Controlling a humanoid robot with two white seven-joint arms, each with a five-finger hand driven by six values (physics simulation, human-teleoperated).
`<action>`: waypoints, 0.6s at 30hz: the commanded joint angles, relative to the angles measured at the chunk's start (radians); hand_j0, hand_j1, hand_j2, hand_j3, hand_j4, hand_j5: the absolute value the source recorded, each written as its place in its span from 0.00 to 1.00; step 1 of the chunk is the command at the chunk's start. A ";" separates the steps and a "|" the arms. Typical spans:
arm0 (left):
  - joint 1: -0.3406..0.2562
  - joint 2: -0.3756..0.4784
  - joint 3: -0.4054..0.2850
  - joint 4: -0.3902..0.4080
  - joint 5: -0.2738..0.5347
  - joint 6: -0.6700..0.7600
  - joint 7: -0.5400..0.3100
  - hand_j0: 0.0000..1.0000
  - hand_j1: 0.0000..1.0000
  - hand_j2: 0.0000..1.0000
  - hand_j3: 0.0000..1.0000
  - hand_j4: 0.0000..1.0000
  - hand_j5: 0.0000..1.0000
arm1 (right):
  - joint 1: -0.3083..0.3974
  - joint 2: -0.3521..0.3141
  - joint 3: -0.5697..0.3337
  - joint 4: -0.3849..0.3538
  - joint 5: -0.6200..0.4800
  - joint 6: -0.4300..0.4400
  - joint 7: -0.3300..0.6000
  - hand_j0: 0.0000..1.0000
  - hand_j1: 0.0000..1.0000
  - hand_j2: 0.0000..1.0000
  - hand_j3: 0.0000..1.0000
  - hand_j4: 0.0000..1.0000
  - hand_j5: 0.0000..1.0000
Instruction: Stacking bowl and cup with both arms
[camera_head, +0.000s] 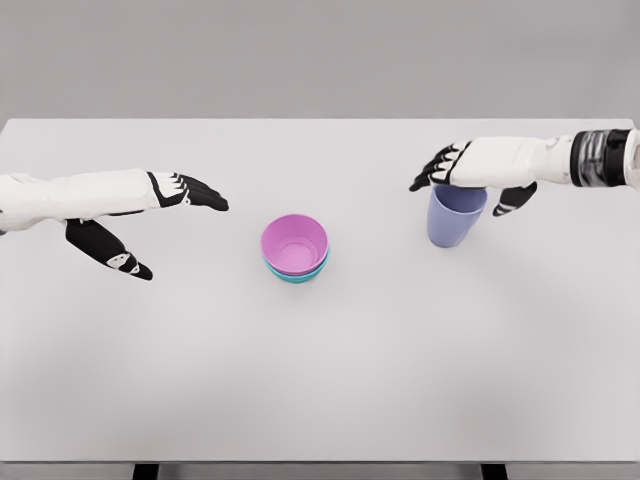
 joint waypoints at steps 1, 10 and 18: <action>0.000 -0.001 0.001 0.001 0.008 0.003 0.000 1.00 1.00 1.00 1.00 1.00 1.00 | 0.000 0.007 0.005 0.025 -0.004 0.003 0.000 1.00 1.00 1.00 1.00 1.00 1.00; 0.000 -0.010 0.001 0.002 0.008 0.003 0.000 1.00 1.00 1.00 1.00 1.00 1.00 | -0.008 0.021 0.032 0.060 -0.003 0.003 0.000 1.00 1.00 1.00 1.00 1.00 1.00; 0.002 -0.018 0.001 0.002 0.006 0.003 0.000 1.00 1.00 1.00 1.00 1.00 1.00 | -0.015 0.024 0.030 0.080 -0.006 0.003 0.000 0.84 0.84 0.84 0.84 0.84 0.84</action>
